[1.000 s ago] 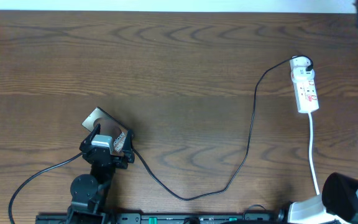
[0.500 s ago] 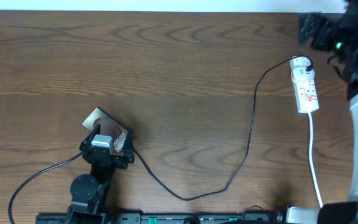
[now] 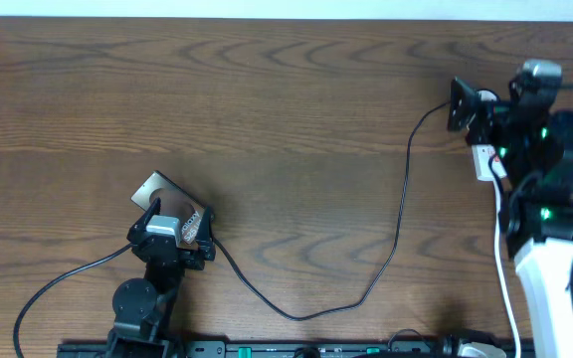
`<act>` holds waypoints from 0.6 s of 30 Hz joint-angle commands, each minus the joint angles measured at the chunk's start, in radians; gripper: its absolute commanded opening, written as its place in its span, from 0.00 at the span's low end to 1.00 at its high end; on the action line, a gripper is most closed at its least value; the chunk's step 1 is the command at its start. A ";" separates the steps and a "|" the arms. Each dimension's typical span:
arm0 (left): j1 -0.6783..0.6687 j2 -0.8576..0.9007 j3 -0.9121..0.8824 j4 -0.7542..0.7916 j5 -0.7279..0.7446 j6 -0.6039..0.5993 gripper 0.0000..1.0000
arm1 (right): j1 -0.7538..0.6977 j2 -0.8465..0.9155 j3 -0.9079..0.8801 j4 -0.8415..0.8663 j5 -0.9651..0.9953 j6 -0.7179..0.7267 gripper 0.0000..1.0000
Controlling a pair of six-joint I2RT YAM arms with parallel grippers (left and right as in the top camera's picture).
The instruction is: Plug charger to phone and switch on socket
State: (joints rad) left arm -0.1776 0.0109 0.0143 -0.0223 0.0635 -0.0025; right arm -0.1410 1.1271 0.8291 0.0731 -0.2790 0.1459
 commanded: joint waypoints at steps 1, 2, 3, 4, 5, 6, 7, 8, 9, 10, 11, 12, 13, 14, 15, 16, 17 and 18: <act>0.005 -0.006 -0.010 -0.045 0.003 0.002 0.86 | 0.005 -0.097 -0.086 0.031 0.060 -0.005 0.99; 0.005 -0.006 -0.010 -0.045 0.003 0.002 0.86 | 0.005 -0.123 -0.110 0.040 0.069 -0.005 0.99; 0.005 -0.006 -0.010 -0.045 0.003 0.002 0.86 | 0.005 -0.152 -0.136 0.049 0.079 -0.006 0.99; 0.005 -0.006 -0.010 -0.045 0.003 0.002 0.86 | 0.005 -0.178 -0.159 0.056 0.087 -0.005 0.99; 0.005 -0.006 -0.010 -0.045 0.003 0.002 0.86 | 0.005 -0.208 -0.184 0.064 0.091 -0.006 0.99; 0.005 -0.006 -0.010 -0.045 0.003 0.002 0.86 | 0.005 -0.236 -0.207 0.072 0.094 -0.012 0.99; 0.005 -0.006 -0.010 -0.045 0.003 0.002 0.86 | 0.005 -0.256 -0.224 0.076 0.094 -0.018 0.99; 0.005 -0.006 -0.010 -0.045 0.003 0.002 0.86 | 0.005 -0.284 -0.246 0.084 0.094 -0.029 0.99; 0.005 -0.006 -0.010 -0.045 0.003 0.002 0.86 | 0.005 -0.310 -0.265 0.089 0.094 -0.039 0.99; 0.005 -0.006 -0.010 -0.045 0.003 0.002 0.86 | 0.005 -0.339 -0.284 0.089 0.094 -0.050 0.99; 0.005 -0.006 -0.010 -0.045 0.003 0.002 0.86 | 0.005 -0.364 -0.299 0.089 0.094 -0.055 0.99; 0.005 -0.006 -0.010 -0.045 0.003 0.002 0.86 | 0.005 -0.389 -0.316 0.089 0.094 -0.057 0.99; 0.005 -0.006 -0.010 -0.045 0.003 0.002 0.86 | 0.005 -0.422 -0.335 0.089 0.094 -0.057 0.99; 0.005 -0.006 -0.010 -0.045 0.003 0.002 0.86 | 0.005 -0.448 -0.350 0.088 0.094 -0.057 0.99; 0.005 -0.006 -0.010 -0.045 0.003 0.002 0.86 | 0.005 -0.478 -0.368 0.088 0.093 -0.057 0.99; 0.005 -0.006 -0.010 -0.045 0.003 0.002 0.86 | 0.005 -0.512 -0.389 0.088 0.093 -0.057 0.99; 0.005 -0.006 -0.010 -0.045 0.003 0.002 0.86 | 0.005 -0.533 -0.403 0.088 0.093 -0.057 0.99; 0.005 -0.006 -0.010 -0.045 0.003 0.002 0.86 | 0.005 -0.555 -0.417 0.089 0.093 -0.056 0.99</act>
State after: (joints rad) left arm -0.1776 0.0109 0.0143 -0.0227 0.0639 -0.0021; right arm -0.1410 0.6292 0.4500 0.1589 -0.2005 0.1085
